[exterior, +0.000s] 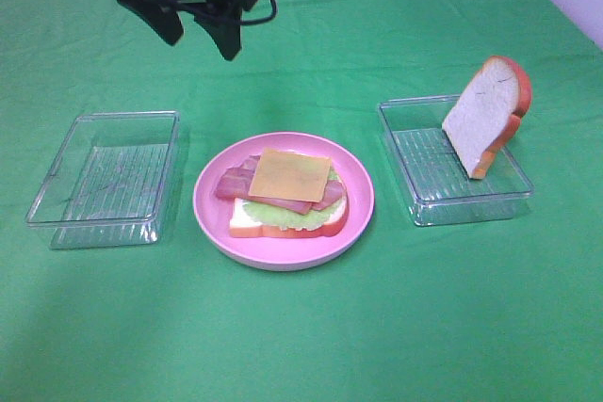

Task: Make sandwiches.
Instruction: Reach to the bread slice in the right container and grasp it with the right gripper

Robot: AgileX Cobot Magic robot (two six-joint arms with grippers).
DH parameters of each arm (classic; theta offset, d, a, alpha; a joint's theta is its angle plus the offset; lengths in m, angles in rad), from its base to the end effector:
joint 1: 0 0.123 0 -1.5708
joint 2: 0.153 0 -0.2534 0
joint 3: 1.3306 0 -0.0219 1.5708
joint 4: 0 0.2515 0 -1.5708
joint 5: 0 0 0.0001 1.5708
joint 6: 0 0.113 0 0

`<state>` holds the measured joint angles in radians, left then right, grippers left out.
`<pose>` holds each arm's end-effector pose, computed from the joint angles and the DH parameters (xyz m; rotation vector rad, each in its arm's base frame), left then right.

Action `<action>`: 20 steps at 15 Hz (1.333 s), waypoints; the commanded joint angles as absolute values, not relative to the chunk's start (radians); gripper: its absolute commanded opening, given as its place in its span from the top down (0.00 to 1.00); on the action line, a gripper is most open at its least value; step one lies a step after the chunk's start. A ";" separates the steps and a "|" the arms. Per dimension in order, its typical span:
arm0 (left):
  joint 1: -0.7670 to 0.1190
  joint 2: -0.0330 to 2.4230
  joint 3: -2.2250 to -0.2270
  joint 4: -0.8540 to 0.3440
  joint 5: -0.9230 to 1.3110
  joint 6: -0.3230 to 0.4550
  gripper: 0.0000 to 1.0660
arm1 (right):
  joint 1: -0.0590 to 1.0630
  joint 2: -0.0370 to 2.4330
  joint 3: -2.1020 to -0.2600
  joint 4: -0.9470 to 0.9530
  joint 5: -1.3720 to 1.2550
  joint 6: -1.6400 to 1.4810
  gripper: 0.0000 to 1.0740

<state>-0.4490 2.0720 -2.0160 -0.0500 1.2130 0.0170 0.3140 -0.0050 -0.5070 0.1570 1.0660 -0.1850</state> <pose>0.4010 -0.1991 0.2494 0.6276 2.6943 -0.1848 0.0379 0.0286 0.2704 -0.5119 1.9728 0.2686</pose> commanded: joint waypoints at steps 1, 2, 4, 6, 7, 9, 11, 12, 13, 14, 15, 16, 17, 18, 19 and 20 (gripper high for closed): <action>-0.450 1.969 -2.020 -0.030 1.287 0.000 0.34 | 0.315 -0.020 -0.504 0.155 1.069 -0.198 0.21; -0.450 1.926 -2.020 -0.030 1.287 0.000 0.34 | 0.315 -0.020 -0.504 0.155 1.069 -0.198 0.21; -0.450 1.836 -1.990 -0.009 1.286 0.000 0.34 | 0.315 -0.020 -0.504 0.155 1.069 -0.198 0.21; -0.450 1.746 -1.872 0.000 1.285 0.000 0.34 | 0.315 -0.020 -0.504 0.155 1.069 -0.198 0.21; -0.450 1.695 -1.791 0.000 1.285 0.000 0.34 | 0.315 -0.020 -0.504 0.155 1.069 -0.198 0.21; -0.450 1.594 -1.606 0.000 1.281 0.000 0.34 | 0.315 -0.020 -0.504 0.155 1.069 -0.198 0.21; -0.450 1.526 -1.473 0.000 1.263 -0.005 0.34 | 0.315 -0.020 -0.504 0.155 1.069 -0.198 0.21; -0.450 1.475 -1.381 0.000 1.246 -0.010 0.34 | 0.315 -0.020 -0.504 0.155 1.069 -0.198 0.21; -0.450 1.426 -1.310 0.000 1.231 -0.021 0.34 | 0.315 -0.020 -0.504 0.155 1.069 -0.198 0.21; -0.450 1.368 -1.223 0.000 1.213 -0.030 0.34 | 0.315 -0.020 -0.504 0.155 1.069 -0.198 0.21; -0.450 1.313 -1.141 0.000 1.199 -0.044 0.34 | 0.315 -0.020 -0.504 0.155 1.069 -0.198 0.21; -0.450 1.185 -1.009 -0.013 1.177 -0.047 0.34 | 0.315 -0.020 -0.504 0.155 1.069 -0.198 0.21; -0.450 1.113 -0.943 -0.014 1.158 -0.047 0.34 | 0.315 -0.020 -0.504 0.155 1.069 -0.198 0.21; -0.450 1.084 -0.912 -0.014 1.148 -0.046 0.34 | 0.315 -0.020 -0.504 0.155 1.069 -0.198 0.21; -0.450 1.011 -0.855 -0.013 1.128 -0.042 0.34 | 0.315 -0.020 -0.504 0.155 1.069 -0.198 0.21; -0.450 0.951 -0.814 -0.012 1.110 -0.042 0.34 | 0.315 -0.020 -0.504 0.155 1.069 -0.198 0.21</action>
